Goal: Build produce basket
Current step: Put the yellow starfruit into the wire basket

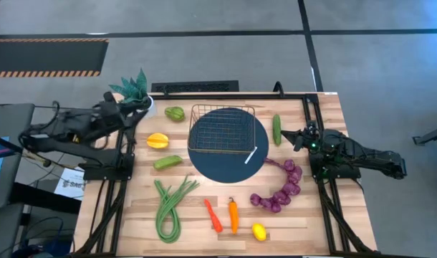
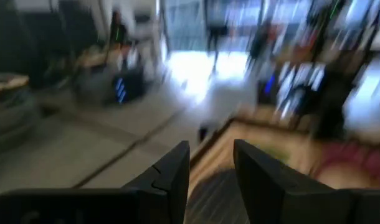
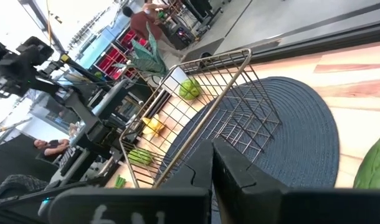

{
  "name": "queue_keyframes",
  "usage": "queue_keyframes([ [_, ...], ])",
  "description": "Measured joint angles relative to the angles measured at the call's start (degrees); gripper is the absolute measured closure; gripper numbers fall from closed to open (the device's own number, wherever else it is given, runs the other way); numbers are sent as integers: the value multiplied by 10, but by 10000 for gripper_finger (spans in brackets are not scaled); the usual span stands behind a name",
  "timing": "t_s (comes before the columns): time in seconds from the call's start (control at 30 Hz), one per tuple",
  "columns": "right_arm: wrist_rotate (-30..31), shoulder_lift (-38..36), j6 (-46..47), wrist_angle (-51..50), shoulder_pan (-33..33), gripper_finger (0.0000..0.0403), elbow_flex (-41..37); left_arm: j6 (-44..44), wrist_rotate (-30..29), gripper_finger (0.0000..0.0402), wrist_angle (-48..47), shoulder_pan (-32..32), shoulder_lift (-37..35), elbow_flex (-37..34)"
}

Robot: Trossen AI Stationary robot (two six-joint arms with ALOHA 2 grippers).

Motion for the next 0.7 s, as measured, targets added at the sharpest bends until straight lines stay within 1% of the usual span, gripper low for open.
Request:
queue_keyframes([
  [0.07, 0, 0, 0, 2, 0, 377, 0, -30, -18, 287, -92, 0, 52, 46],
  [0.2, 0, 0, 1, 4, 0, 377, 0, -102, -25, 288, -278, 4, 146, 112],
  [0.27, 0, 0, 1, 7, 0, 377, 0, -134, -2, 288, -343, 12, 190, 131],
  [0.33, 0, 0, -1, 6, 0, 377, 0, -151, 31, 288, -388, 21, 227, 135],
  [0.43, 0, 0, -5, 7, 0, 377, 0, -153, 81, 288, -419, 35, 270, 129],
  [0.57, -6, 0, -5, 7, 0, 377, 0, -153, 111, 288, -448, 61, 309, 102],
  [0.7, -12, 0, -5, 7, 1, 377, 1, -139, 143, 288, -390, 97, 318, 58],
])
